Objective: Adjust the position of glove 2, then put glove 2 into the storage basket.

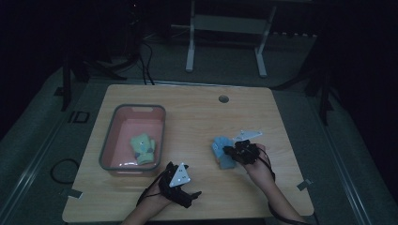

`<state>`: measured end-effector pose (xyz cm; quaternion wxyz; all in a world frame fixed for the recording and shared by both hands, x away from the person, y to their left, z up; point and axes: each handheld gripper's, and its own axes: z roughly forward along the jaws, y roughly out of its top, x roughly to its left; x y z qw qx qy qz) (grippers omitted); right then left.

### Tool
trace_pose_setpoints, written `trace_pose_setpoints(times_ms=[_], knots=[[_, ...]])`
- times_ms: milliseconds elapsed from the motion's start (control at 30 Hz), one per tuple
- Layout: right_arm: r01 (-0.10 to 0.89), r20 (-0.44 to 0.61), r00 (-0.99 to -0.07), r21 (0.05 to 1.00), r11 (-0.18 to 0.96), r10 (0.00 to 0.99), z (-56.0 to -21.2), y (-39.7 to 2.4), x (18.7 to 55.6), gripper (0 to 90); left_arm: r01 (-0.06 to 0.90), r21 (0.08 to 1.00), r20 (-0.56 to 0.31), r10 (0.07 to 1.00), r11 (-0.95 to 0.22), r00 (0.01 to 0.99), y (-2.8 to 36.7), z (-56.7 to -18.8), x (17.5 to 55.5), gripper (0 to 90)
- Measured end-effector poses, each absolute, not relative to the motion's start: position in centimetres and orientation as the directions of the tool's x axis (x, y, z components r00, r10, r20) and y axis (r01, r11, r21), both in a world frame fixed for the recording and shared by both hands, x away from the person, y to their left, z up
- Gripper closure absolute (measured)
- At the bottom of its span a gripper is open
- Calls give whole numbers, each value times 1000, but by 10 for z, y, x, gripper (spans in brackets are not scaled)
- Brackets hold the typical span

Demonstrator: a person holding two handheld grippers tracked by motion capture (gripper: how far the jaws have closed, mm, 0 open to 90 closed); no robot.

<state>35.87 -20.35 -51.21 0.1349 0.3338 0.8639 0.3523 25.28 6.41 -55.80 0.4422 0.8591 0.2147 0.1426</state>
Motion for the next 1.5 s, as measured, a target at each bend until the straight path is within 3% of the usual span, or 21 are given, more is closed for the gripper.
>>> trace_pose_setpoints(times_ms=[133,367,500,667,700,800,867,900,1000,1100,1267,1500], knots=[[496,2,-736,682,537,677,-522,-204,364,855,225,820,75,487,-527,870,63,-559,252,10],[521,25,-732,664,536,681,-536,-205,367,843,252,841,20,492,-479,870,62,-558,252,11],[528,35,-728,666,527,685,-537,-207,368,824,228,834,53,486,-501,872,60,-557,251,11],[521,37,-726,682,514,687,-530,-209,366,694,242,838,45,503,-489,863,60,-556,253,11],[517,46,-729,692,504,683,-526,-212,365,592,246,840,37,503,-484,863,60,-556,253,11],[504,51,-731,712,488,680,-522,-216,364,452,267,832,21,508,-487,861,59,-556,253,11],[504,55,-728,719,479,683,-520,-218,364,452,267,832,21,508,-487,861,59,-556,253,11],[509,75,-735,718,476,673,-519,-224,364,289,280,822,16,511,-497,859,56,-555,253,12],[514,109,-743,725,458,661,-519,-231,364,185,268,813,40,508,-517,860,52,-555,251,11],[513,95,-742,717,471,664,-520,-236,363,149,270,808,42,508,-524,860,50,-555,250,12],[500,79,-744,723,476,663,-518,-245,363,169,285,815,13,507,-505,862,49,-554,251,12],[463,54,-751,754,467,658,-503,-258,365,147,261,799,5,439,-542,898,34,-554,255,12]])
